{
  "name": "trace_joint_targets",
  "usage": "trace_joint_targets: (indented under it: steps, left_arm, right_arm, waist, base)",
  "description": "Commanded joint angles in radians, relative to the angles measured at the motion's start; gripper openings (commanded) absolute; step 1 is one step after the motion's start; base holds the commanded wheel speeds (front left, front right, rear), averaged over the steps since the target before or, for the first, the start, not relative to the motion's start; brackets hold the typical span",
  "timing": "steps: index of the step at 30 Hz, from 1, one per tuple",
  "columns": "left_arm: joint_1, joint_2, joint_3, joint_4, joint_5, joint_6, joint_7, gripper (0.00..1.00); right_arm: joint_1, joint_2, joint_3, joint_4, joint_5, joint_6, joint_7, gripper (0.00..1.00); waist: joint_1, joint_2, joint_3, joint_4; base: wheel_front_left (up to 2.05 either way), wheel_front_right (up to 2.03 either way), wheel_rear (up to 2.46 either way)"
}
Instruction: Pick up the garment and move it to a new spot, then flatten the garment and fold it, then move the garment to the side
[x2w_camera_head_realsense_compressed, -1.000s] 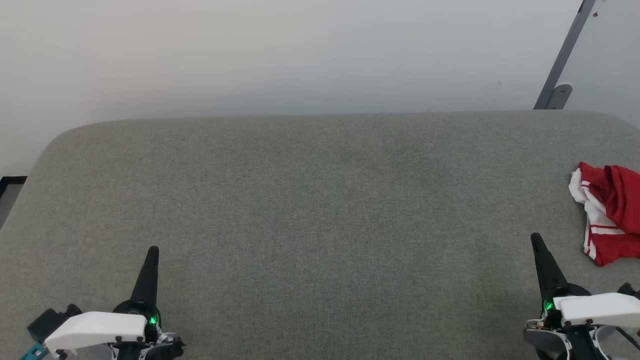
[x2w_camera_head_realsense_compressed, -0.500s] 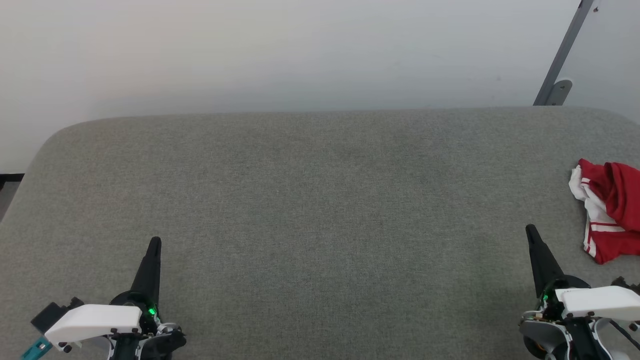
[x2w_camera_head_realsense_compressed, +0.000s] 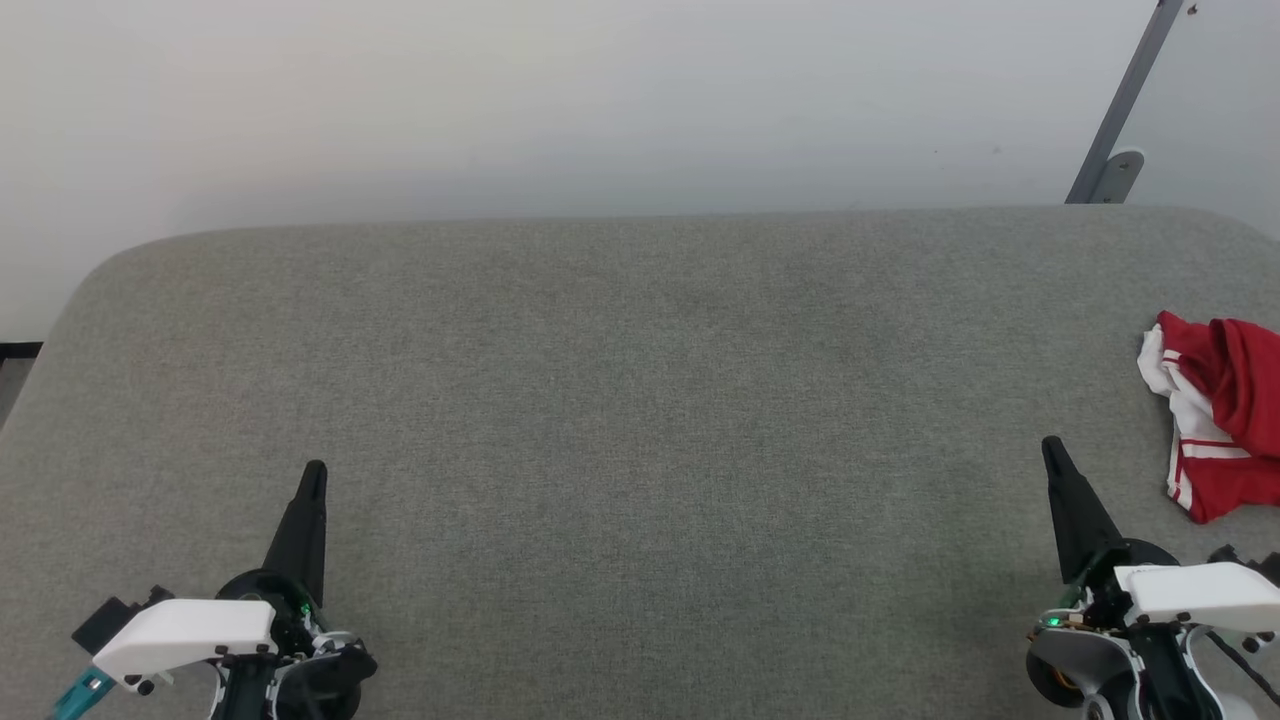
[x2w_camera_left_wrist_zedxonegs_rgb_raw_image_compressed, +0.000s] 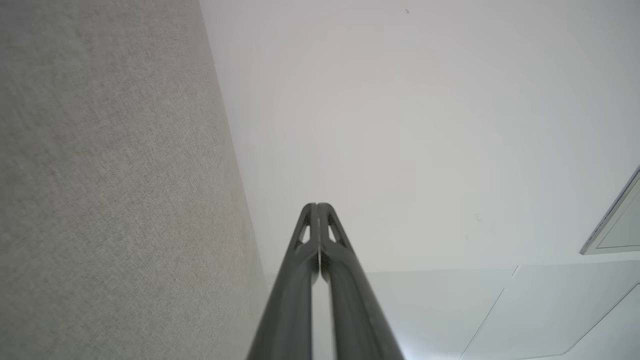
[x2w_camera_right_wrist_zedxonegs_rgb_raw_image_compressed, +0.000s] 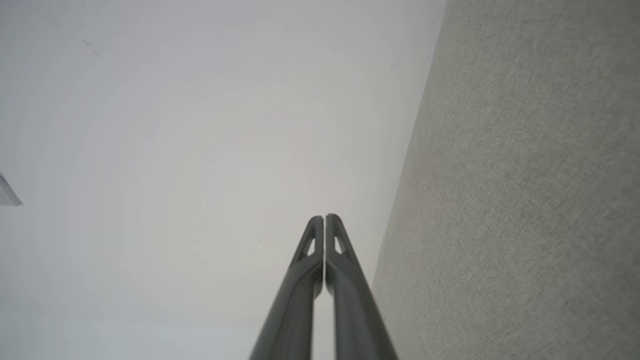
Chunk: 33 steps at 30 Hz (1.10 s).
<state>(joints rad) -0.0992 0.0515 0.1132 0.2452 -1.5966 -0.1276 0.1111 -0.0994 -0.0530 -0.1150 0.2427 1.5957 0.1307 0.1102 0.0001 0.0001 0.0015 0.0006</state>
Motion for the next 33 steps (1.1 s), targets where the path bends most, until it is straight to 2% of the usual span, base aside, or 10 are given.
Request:
trace_joint_targets:
  steps: [1, 33]
  left_arm:
    - [-0.017, -0.002, 0.003, 0.0, -0.012, -0.006, 0.006, 0.0]
    - [-0.017, -0.001, 0.003, 0.0, -0.017, -0.006, 0.006, 0.0]
  right_arm:
    - [-0.016, 0.005, 0.001, 0.004, 0.016, 0.0, 0.007, 0.0]
    - [-0.013, 0.005, 0.001, 0.004, 0.019, 0.0, 0.007, 0.0]
  waist:
    - [-0.0001, -0.0001, 0.001, 0.0]
    - [-0.0001, -0.0001, 0.002, -0.001]
  base:
    - [0.0, 0.0, 0.0]
    - [0.0, 0.0, 0.0]
